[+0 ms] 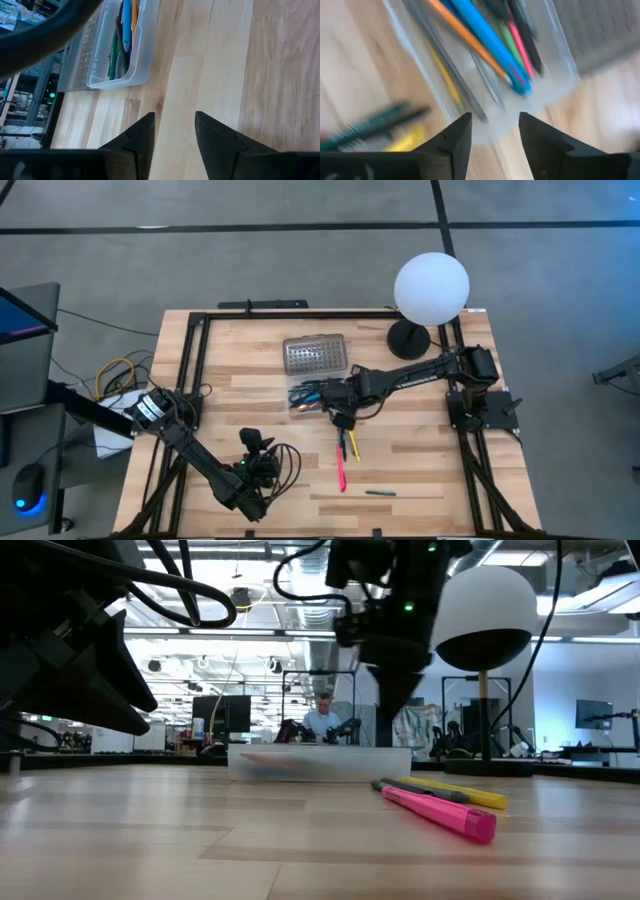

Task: Pick & place school supplies into a supply box
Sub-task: Put the green crayon into the gray supply box

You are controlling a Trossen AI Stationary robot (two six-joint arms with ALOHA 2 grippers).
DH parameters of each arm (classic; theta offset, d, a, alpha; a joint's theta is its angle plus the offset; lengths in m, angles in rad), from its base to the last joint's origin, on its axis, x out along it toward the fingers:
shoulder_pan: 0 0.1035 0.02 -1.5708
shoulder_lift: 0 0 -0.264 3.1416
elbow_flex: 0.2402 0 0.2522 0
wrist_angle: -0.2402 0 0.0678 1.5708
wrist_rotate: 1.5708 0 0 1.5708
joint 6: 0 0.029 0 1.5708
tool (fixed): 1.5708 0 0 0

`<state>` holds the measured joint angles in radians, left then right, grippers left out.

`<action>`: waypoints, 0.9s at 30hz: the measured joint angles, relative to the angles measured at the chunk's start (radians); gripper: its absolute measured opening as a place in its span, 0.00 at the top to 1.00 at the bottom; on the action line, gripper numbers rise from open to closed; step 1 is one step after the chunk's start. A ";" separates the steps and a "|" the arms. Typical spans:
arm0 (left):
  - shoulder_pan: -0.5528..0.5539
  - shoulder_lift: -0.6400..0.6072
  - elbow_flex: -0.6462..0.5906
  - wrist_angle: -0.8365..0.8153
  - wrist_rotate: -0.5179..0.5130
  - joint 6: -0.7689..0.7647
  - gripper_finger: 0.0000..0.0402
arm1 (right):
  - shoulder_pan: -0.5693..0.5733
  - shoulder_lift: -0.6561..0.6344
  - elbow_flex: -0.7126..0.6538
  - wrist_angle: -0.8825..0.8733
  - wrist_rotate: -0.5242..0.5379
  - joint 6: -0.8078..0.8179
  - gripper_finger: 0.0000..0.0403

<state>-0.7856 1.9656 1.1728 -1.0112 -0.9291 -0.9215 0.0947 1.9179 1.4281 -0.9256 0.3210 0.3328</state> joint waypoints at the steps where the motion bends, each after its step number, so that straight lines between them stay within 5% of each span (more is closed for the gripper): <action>1: 0.000 0.000 0.000 0.002 0.000 0.000 0.66 | 0.012 0.000 0.000 -0.039 0.022 0.027 0.62; 12: 0.000 0.000 0.000 0.008 -0.027 0.000 0.66 | 0.222 -0.002 0.000 -0.148 0.070 0.176 0.68; 19: 0.000 0.000 0.000 0.009 -0.027 0.000 0.66 | 0.416 -0.002 0.000 -0.132 -0.011 0.198 0.68; 27: 0.000 0.000 0.000 0.012 -0.046 0.000 0.66 | 0.628 -0.001 -0.001 -0.125 -0.008 0.443 0.69</action>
<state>-0.7854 1.9656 1.1727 -0.9993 -0.9754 -0.9212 0.7227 1.9166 1.4274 -1.0506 0.3131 0.7761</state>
